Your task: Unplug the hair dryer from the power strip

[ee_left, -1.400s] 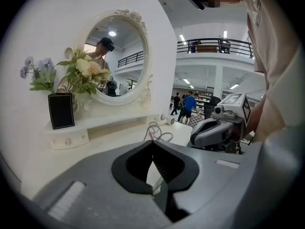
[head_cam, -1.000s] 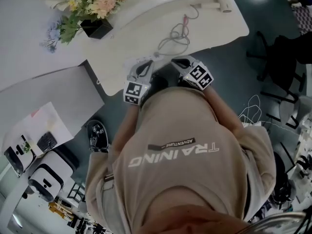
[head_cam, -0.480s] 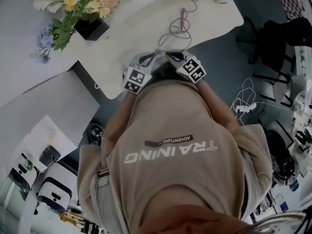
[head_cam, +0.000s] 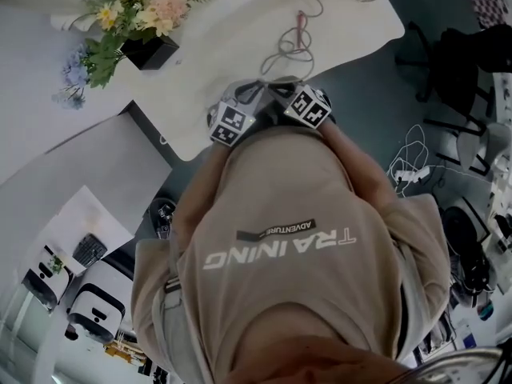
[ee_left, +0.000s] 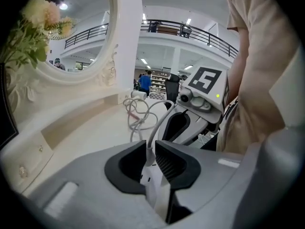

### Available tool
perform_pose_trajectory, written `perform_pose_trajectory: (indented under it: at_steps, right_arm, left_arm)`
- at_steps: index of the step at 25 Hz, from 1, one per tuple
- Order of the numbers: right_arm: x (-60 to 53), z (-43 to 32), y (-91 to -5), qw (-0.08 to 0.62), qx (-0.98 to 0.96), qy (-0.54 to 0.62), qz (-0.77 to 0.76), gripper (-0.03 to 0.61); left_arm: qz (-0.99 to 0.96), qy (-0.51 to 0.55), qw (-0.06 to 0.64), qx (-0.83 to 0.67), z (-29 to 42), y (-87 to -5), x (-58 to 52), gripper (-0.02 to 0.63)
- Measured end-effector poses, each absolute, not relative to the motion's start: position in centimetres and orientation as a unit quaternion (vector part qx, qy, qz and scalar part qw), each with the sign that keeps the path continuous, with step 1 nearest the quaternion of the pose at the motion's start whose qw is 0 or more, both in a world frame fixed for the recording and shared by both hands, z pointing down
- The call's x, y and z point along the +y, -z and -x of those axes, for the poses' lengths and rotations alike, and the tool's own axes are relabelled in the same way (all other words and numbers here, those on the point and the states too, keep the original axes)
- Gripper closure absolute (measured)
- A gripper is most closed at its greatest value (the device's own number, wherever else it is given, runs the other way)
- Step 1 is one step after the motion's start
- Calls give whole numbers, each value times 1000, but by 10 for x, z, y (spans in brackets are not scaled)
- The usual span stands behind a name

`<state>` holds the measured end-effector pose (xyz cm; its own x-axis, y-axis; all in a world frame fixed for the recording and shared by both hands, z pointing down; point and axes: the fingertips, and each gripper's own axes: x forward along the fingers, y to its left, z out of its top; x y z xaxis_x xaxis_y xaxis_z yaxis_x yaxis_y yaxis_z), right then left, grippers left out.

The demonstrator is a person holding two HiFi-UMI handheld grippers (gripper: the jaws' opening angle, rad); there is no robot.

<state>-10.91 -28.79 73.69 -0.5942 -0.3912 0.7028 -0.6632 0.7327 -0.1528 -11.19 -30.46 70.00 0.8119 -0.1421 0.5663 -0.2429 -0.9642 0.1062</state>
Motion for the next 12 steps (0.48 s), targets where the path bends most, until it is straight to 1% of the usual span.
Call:
perform_pose_trajectory:
  at_steps: [1, 2, 3, 12]
  right_arm:
    - [-288, 109, -739, 339, -870, -200, -297, 574]
    - [-288, 109, -741, 340, -872, -198, -292, 574]
    - [-288, 109, -741, 339, -874, -198, -288, 574]
    - [-291, 108, -739, 323, -884, -203, -270, 574]
  left_arm:
    - [-946, -294, 88, -104, 112, -702, -305, 558]
    - [-944, -299, 89, -106, 112, -704, -305, 526]
    - [-943, -303, 90, -108, 111, -707, -305, 517]
    - [-933, -330, 85, -118, 97, -720, -317, 518]
